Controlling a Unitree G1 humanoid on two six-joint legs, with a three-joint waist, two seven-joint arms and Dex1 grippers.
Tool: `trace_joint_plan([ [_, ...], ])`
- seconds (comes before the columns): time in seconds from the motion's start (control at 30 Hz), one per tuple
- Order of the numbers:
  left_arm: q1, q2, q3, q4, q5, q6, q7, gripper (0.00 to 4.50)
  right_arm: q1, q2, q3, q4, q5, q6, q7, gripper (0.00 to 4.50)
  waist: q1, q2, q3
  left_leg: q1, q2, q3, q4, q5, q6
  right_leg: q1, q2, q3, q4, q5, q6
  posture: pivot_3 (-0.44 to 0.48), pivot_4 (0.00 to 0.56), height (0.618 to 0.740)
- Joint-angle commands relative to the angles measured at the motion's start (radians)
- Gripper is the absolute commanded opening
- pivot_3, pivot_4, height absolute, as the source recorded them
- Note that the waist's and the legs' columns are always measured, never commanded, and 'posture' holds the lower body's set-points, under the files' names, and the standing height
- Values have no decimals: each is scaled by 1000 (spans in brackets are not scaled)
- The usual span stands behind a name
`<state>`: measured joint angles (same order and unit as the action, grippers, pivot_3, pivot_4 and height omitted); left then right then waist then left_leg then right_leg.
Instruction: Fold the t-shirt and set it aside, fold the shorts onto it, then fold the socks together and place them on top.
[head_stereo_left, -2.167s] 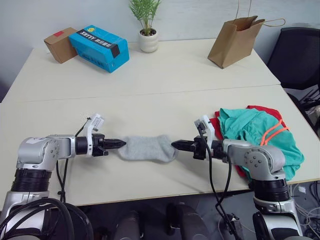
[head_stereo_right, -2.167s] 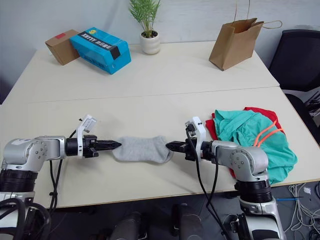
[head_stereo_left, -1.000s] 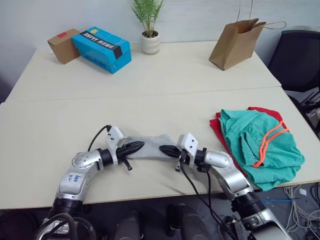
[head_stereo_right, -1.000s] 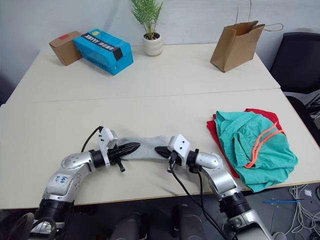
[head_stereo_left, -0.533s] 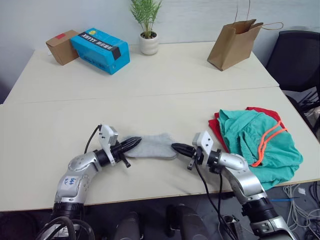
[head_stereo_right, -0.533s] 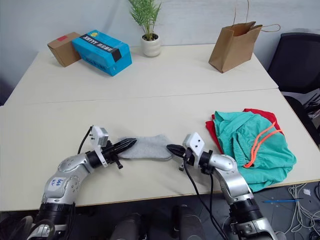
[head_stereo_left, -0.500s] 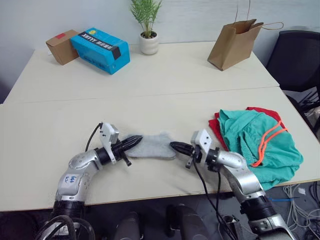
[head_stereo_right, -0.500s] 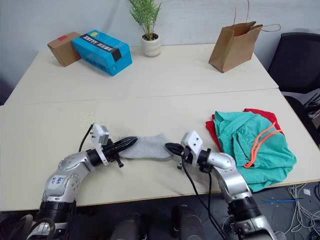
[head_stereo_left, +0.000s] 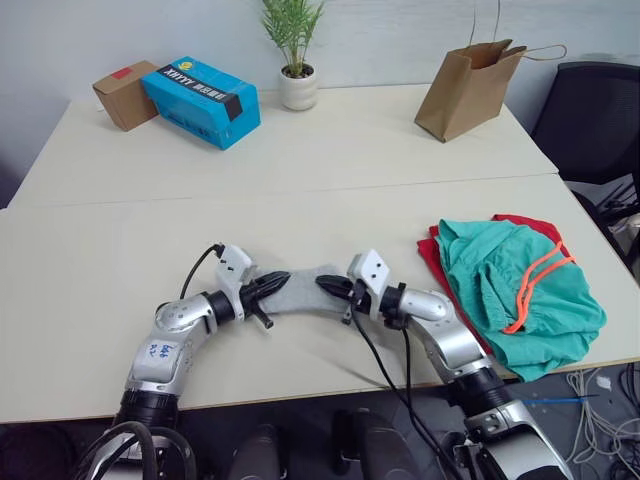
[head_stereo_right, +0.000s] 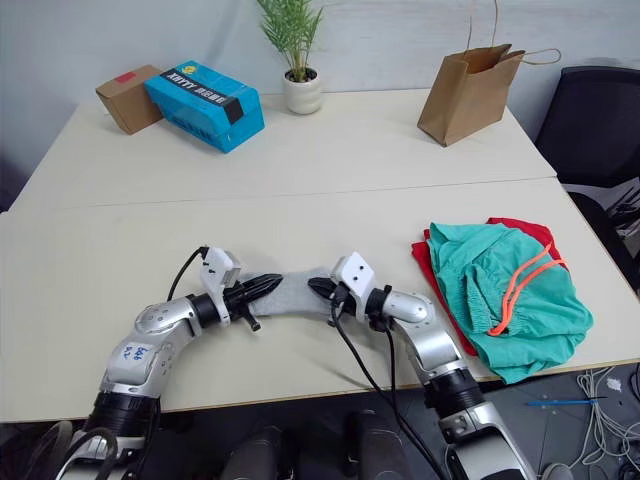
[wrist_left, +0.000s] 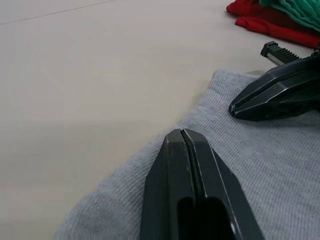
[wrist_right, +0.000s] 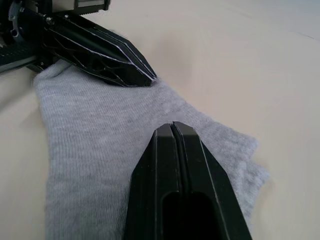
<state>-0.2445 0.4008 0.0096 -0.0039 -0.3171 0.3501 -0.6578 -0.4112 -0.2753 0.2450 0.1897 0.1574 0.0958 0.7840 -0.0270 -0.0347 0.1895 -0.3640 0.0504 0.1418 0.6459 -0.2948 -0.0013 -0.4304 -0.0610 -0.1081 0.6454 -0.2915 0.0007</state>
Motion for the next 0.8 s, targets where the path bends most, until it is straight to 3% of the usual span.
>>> trace_joint_plan([
  [0.03,44,14,49,-39,-36,-25,-24,12,45,-43,-53,-18,22,34,10,0,0,0,0,0,0,0,0,0,0,0,0,0,0,0,0,0,150,740],
  [0.17,64,4,124,-118,-128,-52,-50,12,45,-45,-57,-105,96,17,91,0,1,0,0,-1,0,0,1,0,0,-1,0,0,0,0,0,0,150,740],
  [0.3,93,62,229,-207,-264,66,-62,183,-5,-29,-30,-131,96,23,128,0,-5,0,1,-5,0,0,0,0,0,-5,0,0,0,0,0,0,150,740],
  [0.4,117,140,306,-215,-337,176,-67,873,-50,-7,-10,-83,65,23,120,0,-8,0,1,-5,0,0,0,1,-1,-6,1,0,1,0,0,0,150,740],
  [0.57,151,327,369,-169,-378,359,-102,2538,-109,-6,57,22,-32,17,122,0,-3,0,1,-7,0,0,0,1,-2,-8,1,0,1,0,0,0,150,740],
  [0.7,91,432,394,-110,-485,622,-101,3769,-127,6,73,41,-35,40,136,0,-1,0,1,-8,0,1,0,1,-2,-9,-1,1,1,0,0,0,150,740],
  [0.77,45,479,351,-98,-522,770,-104,4428,-120,0,87,43,-44,38,153,0,-3,0,1,-8,0,0,0,1,-2,-9,-1,1,0,0,0,0,150,740],
  [0.8,4,470,341,-80,-532,813,-84,4475,-117,-3,92,45,-49,38,159,0,-2,0,1,-8,0,0,0,1,-2,-9,-1,1,0,0,0,0,150,740],
])
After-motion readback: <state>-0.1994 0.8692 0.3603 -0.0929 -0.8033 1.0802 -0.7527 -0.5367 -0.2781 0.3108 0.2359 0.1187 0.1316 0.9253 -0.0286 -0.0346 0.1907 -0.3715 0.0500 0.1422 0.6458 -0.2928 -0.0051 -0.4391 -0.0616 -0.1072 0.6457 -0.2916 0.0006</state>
